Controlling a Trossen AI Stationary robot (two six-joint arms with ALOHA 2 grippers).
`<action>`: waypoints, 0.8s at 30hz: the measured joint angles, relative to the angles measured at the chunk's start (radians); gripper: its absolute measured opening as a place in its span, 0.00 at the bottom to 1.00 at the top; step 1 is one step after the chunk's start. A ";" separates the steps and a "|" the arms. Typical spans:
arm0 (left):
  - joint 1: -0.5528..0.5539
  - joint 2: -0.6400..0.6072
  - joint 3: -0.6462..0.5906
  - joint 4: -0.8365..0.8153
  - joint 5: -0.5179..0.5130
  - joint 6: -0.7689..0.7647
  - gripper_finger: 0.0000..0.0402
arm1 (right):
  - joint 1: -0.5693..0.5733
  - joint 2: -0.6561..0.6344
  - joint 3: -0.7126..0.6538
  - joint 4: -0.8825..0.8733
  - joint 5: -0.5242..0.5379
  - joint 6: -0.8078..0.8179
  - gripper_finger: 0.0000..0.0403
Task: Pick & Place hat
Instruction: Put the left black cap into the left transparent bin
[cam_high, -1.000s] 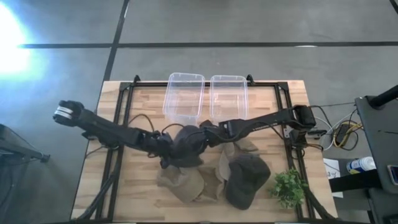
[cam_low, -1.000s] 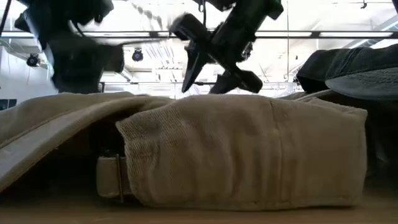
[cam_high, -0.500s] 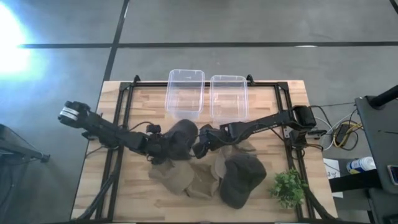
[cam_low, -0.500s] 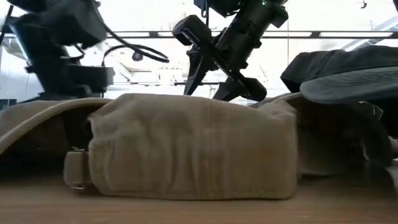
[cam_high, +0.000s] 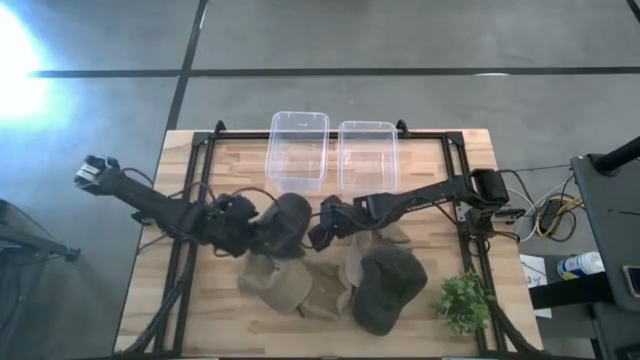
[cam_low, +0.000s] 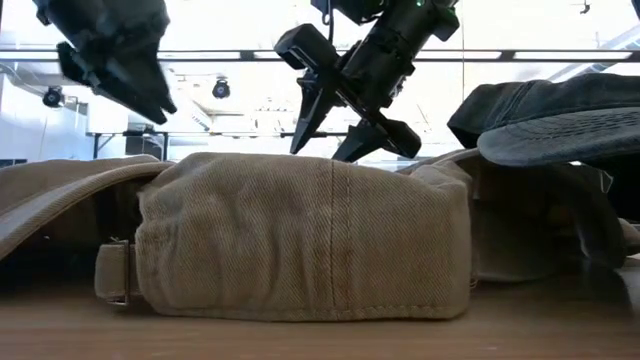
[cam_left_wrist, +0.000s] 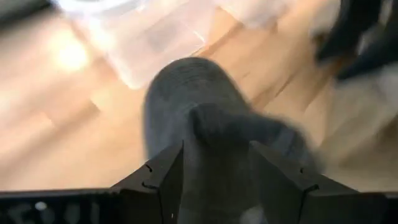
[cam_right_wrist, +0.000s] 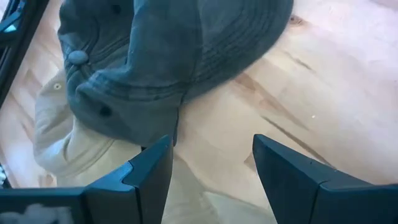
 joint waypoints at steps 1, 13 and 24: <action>0.001 -0.004 -0.020 0.036 -0.005 -0.066 0.43 | 0.000 0.000 0.000 0.002 0.001 -0.002 0.54; 0.004 0.245 -0.264 0.741 0.080 -0.208 0.43 | -0.004 0.000 0.000 0.005 0.000 -0.037 0.54; -0.062 0.439 -0.266 0.703 0.462 0.293 0.43 | -0.022 0.000 0.000 0.013 -0.002 -0.038 0.54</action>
